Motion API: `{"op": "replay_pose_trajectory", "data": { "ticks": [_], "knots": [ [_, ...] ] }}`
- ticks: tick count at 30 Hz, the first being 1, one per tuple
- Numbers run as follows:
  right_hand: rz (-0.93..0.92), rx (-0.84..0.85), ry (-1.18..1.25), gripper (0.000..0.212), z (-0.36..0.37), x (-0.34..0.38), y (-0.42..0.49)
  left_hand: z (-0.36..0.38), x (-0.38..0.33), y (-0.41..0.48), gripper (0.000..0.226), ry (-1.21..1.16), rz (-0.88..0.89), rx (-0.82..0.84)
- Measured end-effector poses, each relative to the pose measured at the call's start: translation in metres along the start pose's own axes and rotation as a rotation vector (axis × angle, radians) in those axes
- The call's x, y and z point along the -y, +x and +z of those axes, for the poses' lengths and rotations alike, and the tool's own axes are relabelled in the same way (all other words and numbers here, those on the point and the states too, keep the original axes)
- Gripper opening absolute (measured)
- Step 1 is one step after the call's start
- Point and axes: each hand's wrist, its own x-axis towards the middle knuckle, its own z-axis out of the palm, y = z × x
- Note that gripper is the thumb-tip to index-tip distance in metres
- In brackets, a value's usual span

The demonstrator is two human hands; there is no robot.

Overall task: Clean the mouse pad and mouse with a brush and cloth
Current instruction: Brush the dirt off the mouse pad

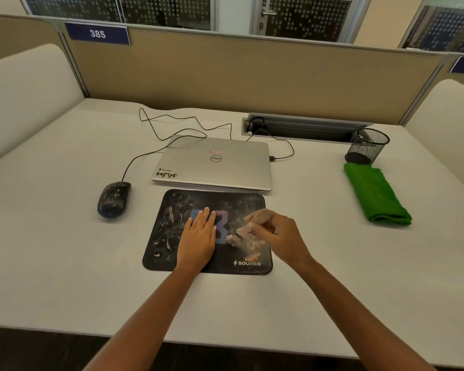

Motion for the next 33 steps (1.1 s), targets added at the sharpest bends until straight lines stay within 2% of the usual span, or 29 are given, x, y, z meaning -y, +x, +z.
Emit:
{"op": "replay_pose_trajectory", "data": {
  "ticks": [5,7,14,18,22,25,29,31,33],
  "knots": [
    [0.239,-0.128,0.112,0.007,0.034,-0.009,-0.012,0.000,0.003,-0.001,0.053,0.044,0.028,0.018],
    [0.282,-0.167,0.059,0.006,0.027,-0.012,-0.016,0.000,0.002,0.000,0.050,-0.010,0.015,-0.004],
    [0.270,-0.322,-0.114,0.004,0.002,-0.003,-0.026,0.000,0.004,0.002,0.049,-0.055,0.030,-0.009],
    [0.304,-0.359,0.035,0.006,0.028,0.011,-0.020,-0.006,0.008,0.007,0.045,-0.228,0.012,-0.002],
    [0.336,-0.270,0.131,0.004,0.054,0.014,-0.020,-0.012,0.017,0.012,0.043,-0.317,0.025,0.026],
    [0.336,-0.270,0.002,0.002,0.045,0.011,-0.025,-0.016,0.021,0.013,0.043,-0.326,0.049,0.060],
    [0.224,-0.348,-0.238,0.004,0.026,0.014,-0.027,-0.021,0.024,0.015,0.043,-0.323,0.071,0.090],
    [0.209,-0.356,-0.170,0.005,0.030,0.017,-0.023,-0.023,0.025,0.016,0.043,-0.332,0.081,0.102],
    [0.273,-0.332,0.021,0.004,0.043,0.021,-0.017,-0.025,0.026,0.017,0.044,-0.337,0.093,0.122]
  ]
}}
